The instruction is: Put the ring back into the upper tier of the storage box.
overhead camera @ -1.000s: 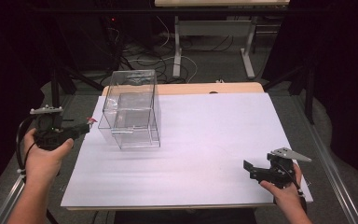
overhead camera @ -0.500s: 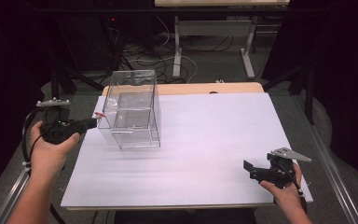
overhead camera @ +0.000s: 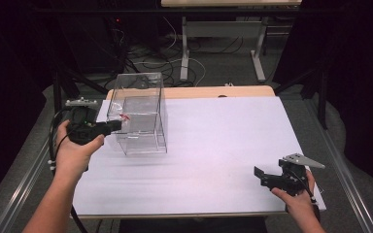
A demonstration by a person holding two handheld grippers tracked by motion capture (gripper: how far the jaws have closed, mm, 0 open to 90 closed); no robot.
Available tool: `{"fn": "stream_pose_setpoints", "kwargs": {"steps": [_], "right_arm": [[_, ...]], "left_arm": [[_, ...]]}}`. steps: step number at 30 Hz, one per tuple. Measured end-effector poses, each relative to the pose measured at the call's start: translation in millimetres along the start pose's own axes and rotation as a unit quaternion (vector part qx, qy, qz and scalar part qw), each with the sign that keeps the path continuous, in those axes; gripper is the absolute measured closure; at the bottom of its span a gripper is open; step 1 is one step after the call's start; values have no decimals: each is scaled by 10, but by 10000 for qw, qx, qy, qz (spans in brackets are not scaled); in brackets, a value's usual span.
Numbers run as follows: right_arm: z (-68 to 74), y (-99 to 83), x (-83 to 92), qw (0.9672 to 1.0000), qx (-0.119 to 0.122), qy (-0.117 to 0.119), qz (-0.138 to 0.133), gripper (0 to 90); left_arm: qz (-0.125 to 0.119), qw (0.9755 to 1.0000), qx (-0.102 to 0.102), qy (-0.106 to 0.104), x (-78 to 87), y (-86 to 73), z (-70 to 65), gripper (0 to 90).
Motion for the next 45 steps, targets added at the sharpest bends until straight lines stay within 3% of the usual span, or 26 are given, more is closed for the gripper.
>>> {"fn": "stream_pose_setpoints", "kwargs": {"steps": [26,35,45], "right_arm": [[-9,-1,1,10000,11,0,7,0],[-12,0,7,10000,-7,21,19,0],[-13,5,16,10000,-51,1,6,0]], "left_arm": [[219,9995,-80,-202,-306,-4,-146,862],[393,9987,-153,-281,-380,-17,-145,860],[348,9990,-67,-255,-423,-17,-123,854]]}}
Point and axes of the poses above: each handheld gripper's, and its own axes: x roughly backward along the jaws, y roughly out of its top, z roughly to its left, the point moved 5 cm from there along -x, roughly forward along the jaws, and after that the axes turned 3 degrees about -z, right-handed, at the moved point
